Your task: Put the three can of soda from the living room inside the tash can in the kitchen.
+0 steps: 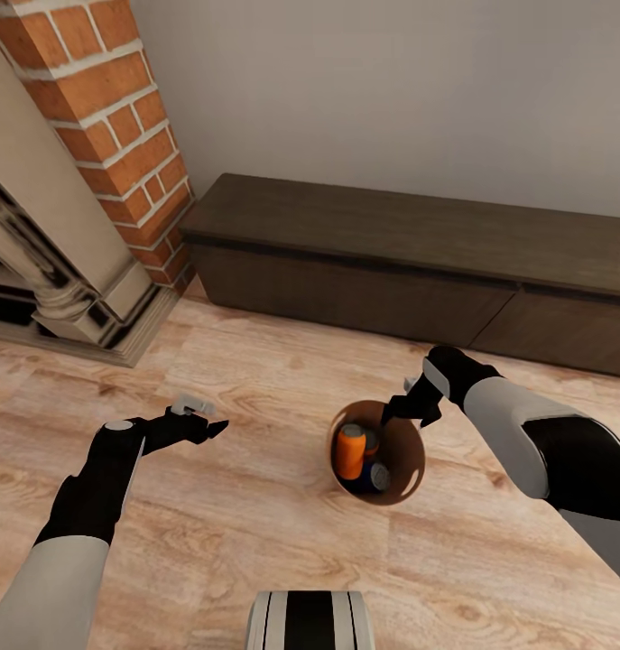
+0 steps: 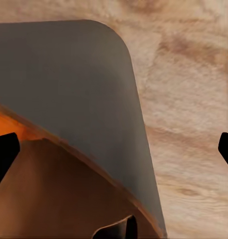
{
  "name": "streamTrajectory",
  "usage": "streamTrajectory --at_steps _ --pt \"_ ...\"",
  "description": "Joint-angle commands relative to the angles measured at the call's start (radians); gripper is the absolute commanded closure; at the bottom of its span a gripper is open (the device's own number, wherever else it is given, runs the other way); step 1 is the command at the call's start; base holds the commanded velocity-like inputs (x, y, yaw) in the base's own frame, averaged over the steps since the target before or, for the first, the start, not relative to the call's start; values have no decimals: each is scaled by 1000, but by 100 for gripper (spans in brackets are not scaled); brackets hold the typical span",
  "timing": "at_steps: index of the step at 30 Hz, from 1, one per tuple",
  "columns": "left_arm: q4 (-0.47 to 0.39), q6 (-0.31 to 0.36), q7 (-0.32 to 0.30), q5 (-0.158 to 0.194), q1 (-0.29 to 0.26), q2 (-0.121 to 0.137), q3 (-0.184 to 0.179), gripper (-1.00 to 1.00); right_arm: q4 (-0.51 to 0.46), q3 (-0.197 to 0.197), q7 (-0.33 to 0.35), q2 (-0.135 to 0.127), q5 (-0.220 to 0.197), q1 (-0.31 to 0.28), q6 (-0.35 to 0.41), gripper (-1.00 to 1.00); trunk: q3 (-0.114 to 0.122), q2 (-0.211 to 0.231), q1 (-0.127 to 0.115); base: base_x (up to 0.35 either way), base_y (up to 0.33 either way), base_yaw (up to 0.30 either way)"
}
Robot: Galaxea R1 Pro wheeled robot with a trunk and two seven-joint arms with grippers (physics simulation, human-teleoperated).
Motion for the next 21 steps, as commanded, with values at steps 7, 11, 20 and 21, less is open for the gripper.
streamTrajectory --at_steps 7,11,20,21 --pt "0 3 1 -4 0 0 0 -100 0 1 0 2 1 3 0 -100 22 49 -27 0 0 0" --pt "1 4 1 -4 0 0 0 -100 0 2 -1 5 3 10 0 -100 35 77 -42 0 0 0" --pt "12 11 43 -6 0 0 -2 -100 -1 3 -1 5 4 27 0 -100 63 140 -77 0 0 0" --pt "16 12 47 -6 0 0 -2 -100 -2 3 -1 5 4 29 0 -100 66 147 -81 0 0 0"
